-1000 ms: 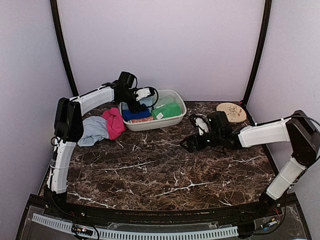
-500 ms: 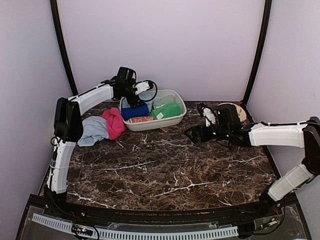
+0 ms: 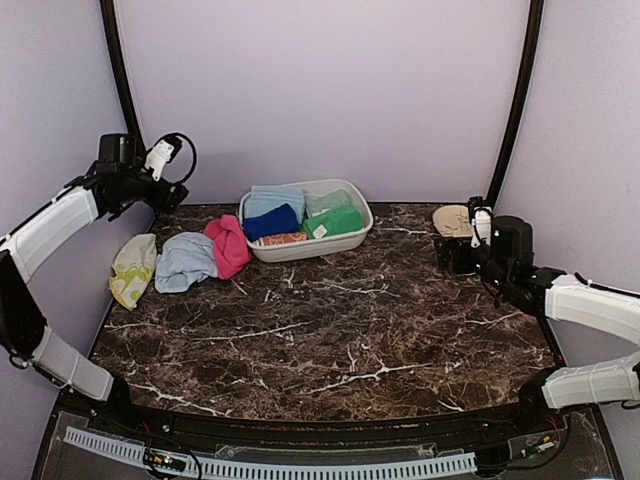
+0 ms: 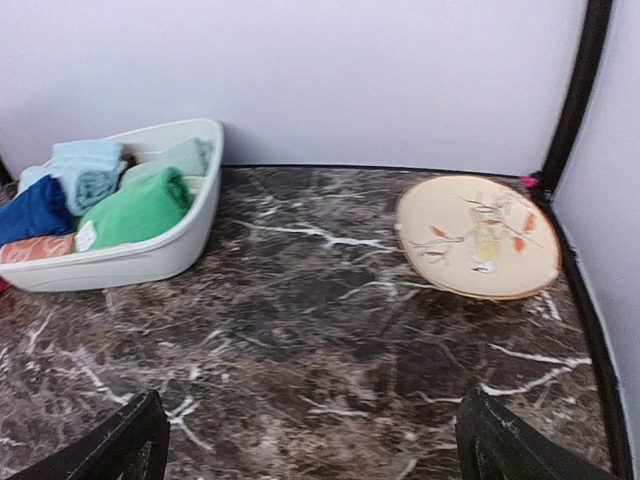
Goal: Roll the towels
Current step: Reset both arms
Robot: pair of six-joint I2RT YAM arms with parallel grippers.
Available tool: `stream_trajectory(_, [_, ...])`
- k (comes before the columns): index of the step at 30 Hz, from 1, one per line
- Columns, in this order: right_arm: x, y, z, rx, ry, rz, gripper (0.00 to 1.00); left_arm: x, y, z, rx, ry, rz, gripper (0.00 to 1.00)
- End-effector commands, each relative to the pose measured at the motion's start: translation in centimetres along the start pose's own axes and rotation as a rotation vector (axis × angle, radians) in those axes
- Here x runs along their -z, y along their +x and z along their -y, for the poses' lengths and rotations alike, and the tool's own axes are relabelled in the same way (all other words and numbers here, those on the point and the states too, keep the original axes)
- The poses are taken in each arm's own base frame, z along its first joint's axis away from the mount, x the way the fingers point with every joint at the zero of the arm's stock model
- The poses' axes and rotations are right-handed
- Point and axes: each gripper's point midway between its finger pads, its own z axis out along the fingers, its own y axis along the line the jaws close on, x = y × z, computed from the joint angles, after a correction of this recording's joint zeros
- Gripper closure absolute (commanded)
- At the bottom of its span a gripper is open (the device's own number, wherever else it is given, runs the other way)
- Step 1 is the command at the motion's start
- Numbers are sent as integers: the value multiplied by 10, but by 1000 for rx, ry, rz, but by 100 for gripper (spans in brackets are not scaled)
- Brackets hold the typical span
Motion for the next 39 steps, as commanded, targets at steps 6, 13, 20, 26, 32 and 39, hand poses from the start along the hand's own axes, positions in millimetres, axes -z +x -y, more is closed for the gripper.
stream_trajectory(6, [47, 3, 119, -28, 535, 251, 0, -8, 121, 51, 318, 18, 133, 1])
stream_trajectory(13, [60, 31, 153, -43, 600, 328, 0, -39, 160, 61, 389, -7, 188, 1])
stream_trajectory(20, [39, 38, 176, -49, 580, 315, 0, -31, 181, 44, 435, -124, 251, 1])
stream_trajectory(26, [6, 29, 171, -23, 445, 337, 0, -5, 192, 46, 444, -208, 346, 1])
stream_trajectory(32, [-9, 38, 162, 11, 351, 321, 0, -16, 189, 42, 440, -206, 328, 1])
stream_trajectory(39, [-11, 39, 164, 4, 349, 306, 0, -17, 191, 43, 445, -201, 315, 1])
